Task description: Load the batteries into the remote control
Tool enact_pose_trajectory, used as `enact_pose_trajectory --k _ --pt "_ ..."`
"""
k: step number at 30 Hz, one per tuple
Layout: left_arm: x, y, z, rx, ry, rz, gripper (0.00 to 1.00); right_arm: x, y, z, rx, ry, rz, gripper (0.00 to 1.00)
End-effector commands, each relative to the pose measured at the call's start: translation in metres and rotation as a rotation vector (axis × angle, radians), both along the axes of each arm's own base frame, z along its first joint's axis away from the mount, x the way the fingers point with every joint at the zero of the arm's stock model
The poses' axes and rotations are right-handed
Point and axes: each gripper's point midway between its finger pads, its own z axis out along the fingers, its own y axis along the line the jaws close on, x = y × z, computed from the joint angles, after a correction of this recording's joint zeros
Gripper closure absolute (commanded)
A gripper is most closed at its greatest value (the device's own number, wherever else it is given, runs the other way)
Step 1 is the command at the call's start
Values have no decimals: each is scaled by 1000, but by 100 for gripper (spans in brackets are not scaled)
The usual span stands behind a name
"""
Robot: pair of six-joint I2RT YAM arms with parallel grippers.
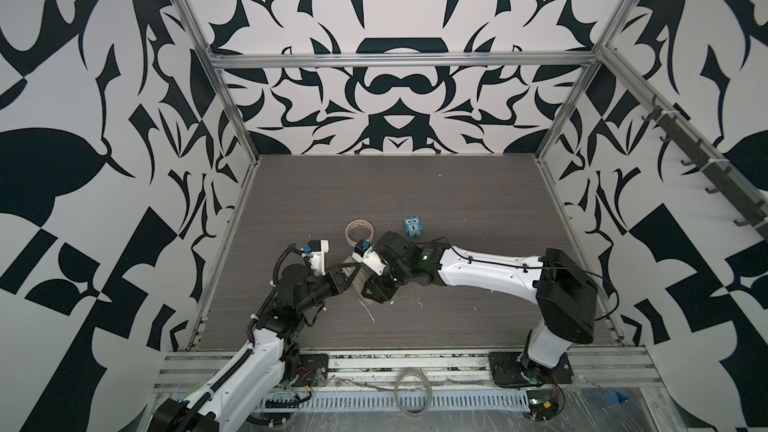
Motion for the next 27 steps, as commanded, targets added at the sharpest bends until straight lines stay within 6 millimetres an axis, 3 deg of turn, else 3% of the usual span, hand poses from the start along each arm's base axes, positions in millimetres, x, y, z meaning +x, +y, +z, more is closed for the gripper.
enact_pose_trajectory --k 1,10,27 --pt "-2 -3 6 -25 -26 -17 100 6 4 40 68 -81 -1 41" --pt "-5 -1 6 -23 -24 -12 100 5 -7 44 45 -113 -8 40" --pt "-6 -1 7 -26 -23 -13 100 9 -15 22 -19 -96 -32 48"
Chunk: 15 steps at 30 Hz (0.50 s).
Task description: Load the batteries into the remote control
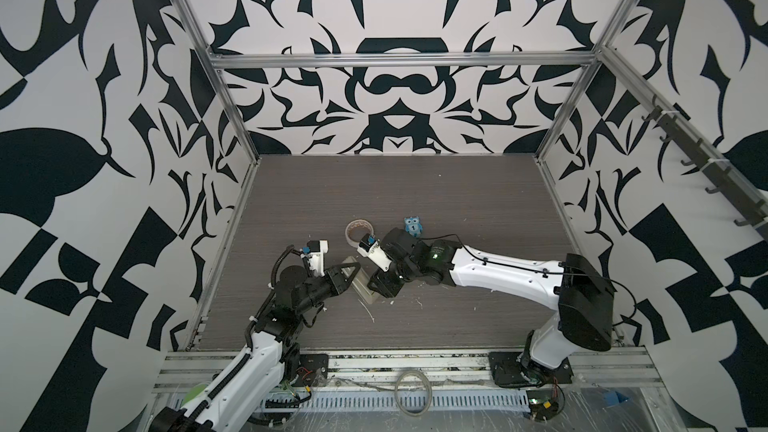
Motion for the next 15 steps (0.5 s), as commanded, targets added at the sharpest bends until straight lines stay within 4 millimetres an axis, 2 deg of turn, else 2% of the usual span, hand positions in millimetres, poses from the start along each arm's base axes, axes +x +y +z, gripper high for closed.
enact_pose_trajectory --k 1,15 --pt "-3 -1 2 -12 -10 -12 100 1 -1 -4 -11 -2 -2 49" --pt "-3 -1 4 -16 -14 -13 100 2 0 -22 -38 14 -3 50"
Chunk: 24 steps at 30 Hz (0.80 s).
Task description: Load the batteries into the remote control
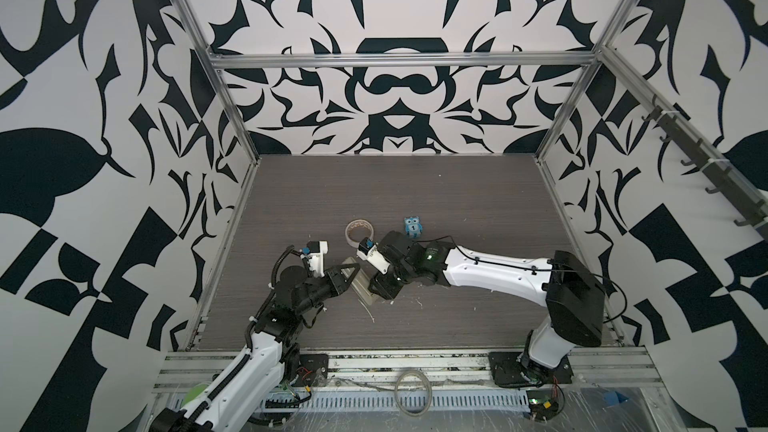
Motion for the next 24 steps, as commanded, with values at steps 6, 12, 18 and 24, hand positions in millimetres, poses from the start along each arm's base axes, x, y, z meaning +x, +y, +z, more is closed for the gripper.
enact_pose_trajectory --k 6,12,18,24 --pt "-2 -3 9 -27 -32 -18 100 3 0 -13 -13 4 -4 51" --pt "-2 -4 11 -35 -37 -25 100 8 3 -25 -34 -3 -8 52" --pt "-3 -6 13 -42 -41 -41 100 10 10 -30 -32 -2 0 52" --pt "-4 -7 16 -49 -50 -51 100 13 13 -33 -28 -10 6 52"
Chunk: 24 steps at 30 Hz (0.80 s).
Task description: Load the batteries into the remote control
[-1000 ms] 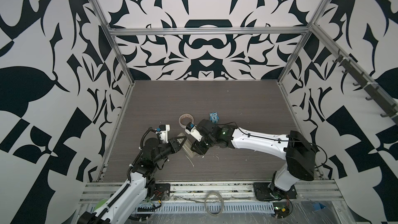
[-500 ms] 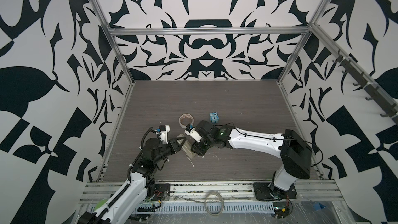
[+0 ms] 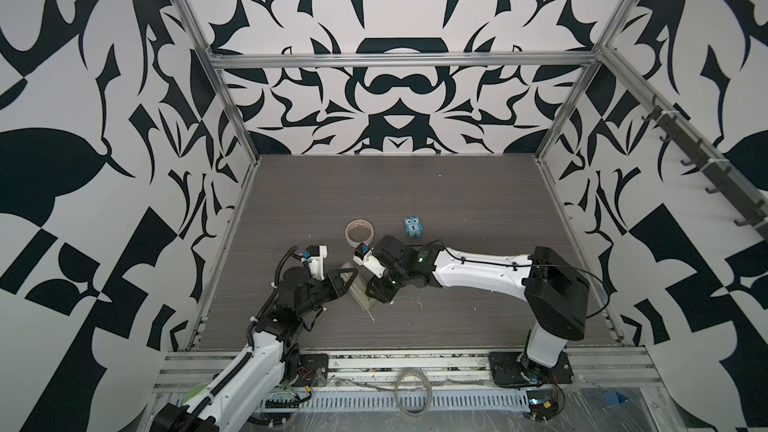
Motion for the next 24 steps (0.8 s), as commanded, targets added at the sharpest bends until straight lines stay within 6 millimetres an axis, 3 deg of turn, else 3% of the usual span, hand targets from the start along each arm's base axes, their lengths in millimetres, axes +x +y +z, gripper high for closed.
enact_pose_trajectory --k 1,8,16,20,24 --pt "-3 -14 40 -105 -109 -75 100 11 4 -3 -6 -41 -3 52" --pt "-1 -11 39 -92 -107 -56 100 10 4 13 28 -78 15 50" --pt "4 -9 35 -73 -88 -33 100 8 -2 49 85 -143 17 39" --pt "5 -8 32 -65 -73 -23 100 3 1 58 123 -130 24 28" --pt "7 -8 35 -75 -80 -20 100 1 8 55 142 -109 27 18"
